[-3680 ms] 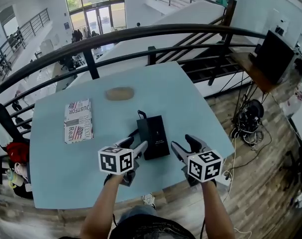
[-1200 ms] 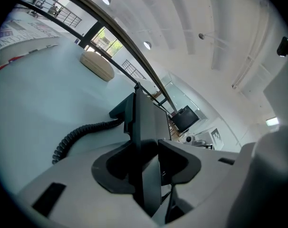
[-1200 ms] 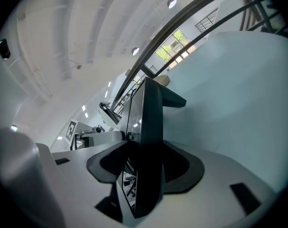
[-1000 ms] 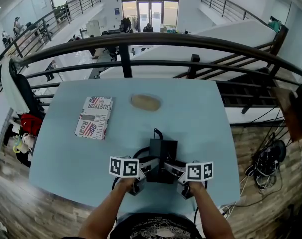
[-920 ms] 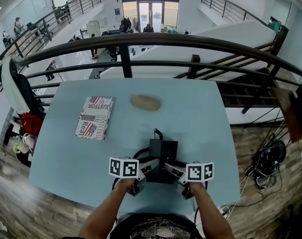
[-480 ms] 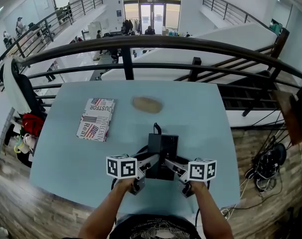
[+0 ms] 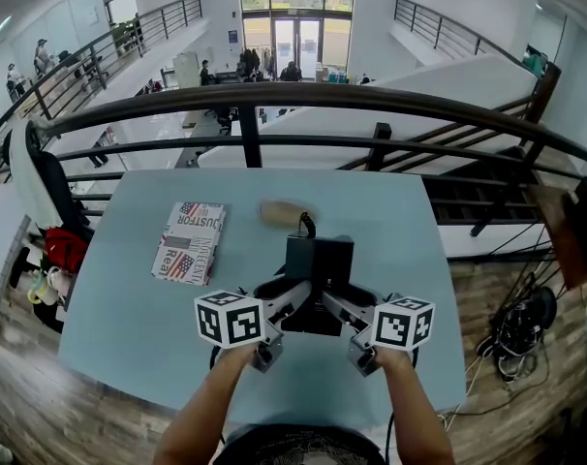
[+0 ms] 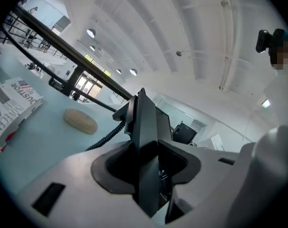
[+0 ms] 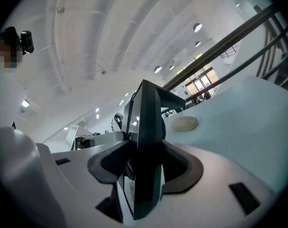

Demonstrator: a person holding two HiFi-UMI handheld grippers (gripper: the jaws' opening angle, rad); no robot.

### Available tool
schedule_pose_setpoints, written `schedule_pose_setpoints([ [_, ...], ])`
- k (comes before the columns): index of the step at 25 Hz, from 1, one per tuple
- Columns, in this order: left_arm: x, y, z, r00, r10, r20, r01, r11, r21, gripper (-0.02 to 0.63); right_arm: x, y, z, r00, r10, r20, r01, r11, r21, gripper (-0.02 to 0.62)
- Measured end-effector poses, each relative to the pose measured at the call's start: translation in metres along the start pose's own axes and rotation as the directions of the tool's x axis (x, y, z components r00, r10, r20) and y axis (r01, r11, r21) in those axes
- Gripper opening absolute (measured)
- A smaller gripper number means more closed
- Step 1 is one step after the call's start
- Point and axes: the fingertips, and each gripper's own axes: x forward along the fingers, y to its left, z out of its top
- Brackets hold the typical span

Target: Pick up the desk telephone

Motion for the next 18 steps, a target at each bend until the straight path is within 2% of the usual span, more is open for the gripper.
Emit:
schedule_pose_setpoints([
  [6, -0.003, -0.023, 0.043, 0.998, -0.020, 0.066, 0.014, 0.996, 0.087, 0.163, -0.004, 0.022, 0.043, 0.998, 0.028, 0.065, -0.022, 0.996, -0.082, 0.210],
  [18, -0.014, -0.063, 0.106, 0.981, -0.066, 0.182, 0.028, 0.979, 0.201, 0.164, -0.014, 0.062, 0.106, 0.985, 0.080, 0.153, -0.044, 0.974, -0.220, 0.210],
])
